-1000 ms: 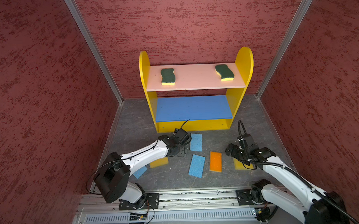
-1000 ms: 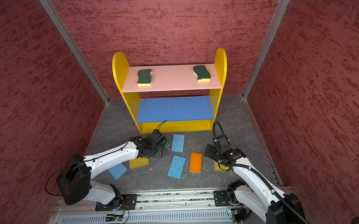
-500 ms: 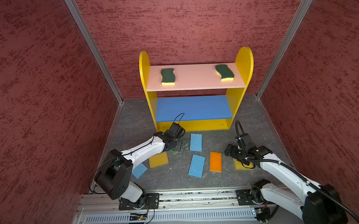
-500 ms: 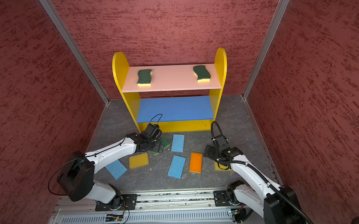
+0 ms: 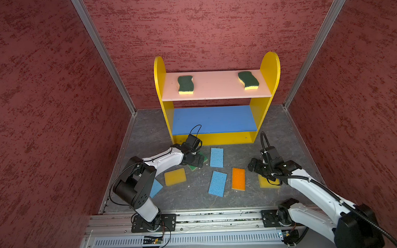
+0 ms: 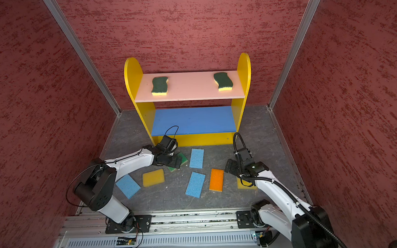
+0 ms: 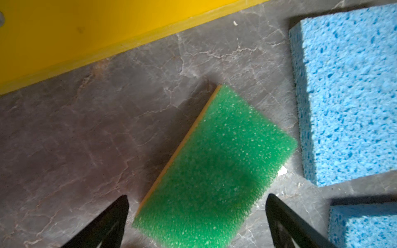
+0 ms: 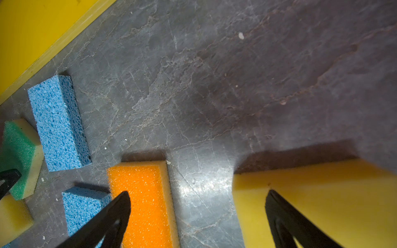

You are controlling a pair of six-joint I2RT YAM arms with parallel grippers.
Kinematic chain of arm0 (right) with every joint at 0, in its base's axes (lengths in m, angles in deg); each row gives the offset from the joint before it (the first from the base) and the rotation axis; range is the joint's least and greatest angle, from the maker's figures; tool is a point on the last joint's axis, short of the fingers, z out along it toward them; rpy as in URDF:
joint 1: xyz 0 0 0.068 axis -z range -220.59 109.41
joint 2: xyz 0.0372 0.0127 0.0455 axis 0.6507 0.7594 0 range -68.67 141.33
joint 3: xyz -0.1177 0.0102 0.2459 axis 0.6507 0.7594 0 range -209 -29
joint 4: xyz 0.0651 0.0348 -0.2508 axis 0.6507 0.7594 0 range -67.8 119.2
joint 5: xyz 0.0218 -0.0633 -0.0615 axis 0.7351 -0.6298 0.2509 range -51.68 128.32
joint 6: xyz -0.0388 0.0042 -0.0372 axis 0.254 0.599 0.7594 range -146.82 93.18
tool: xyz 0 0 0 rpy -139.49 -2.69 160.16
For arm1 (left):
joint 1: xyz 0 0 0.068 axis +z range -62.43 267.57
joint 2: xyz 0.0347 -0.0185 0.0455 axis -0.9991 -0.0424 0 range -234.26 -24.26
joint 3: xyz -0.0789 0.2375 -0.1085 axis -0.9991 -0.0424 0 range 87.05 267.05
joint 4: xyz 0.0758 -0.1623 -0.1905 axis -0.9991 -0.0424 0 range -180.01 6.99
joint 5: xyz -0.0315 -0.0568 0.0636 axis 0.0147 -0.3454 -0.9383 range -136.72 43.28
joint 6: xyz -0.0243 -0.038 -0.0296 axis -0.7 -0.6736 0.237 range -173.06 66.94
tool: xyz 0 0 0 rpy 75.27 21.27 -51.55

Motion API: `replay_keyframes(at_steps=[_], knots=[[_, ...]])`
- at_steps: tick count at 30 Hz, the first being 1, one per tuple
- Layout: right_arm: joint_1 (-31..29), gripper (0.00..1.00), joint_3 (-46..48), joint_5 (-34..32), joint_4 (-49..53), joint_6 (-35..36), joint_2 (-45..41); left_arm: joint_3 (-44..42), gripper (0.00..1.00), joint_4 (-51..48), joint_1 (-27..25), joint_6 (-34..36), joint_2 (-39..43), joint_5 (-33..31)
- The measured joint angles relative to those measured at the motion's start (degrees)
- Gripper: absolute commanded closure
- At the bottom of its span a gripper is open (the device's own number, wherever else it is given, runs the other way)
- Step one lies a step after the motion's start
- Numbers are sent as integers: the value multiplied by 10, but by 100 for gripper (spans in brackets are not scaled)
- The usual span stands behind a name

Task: Place and organize the cleaning sponges onto the shelf
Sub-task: 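Lower the left gripper onto the bright green sponge and close it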

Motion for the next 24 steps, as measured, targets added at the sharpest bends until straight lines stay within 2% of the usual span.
replay_keyframes(at_steps=[13, 24], knots=[[0, 1, -2, 0, 0, 4, 4, -15, 1, 6, -6, -2, 0, 26], [0, 1, -2, 0, 0, 6, -3, -15, 1, -8, -62, -30, 0, 32]])
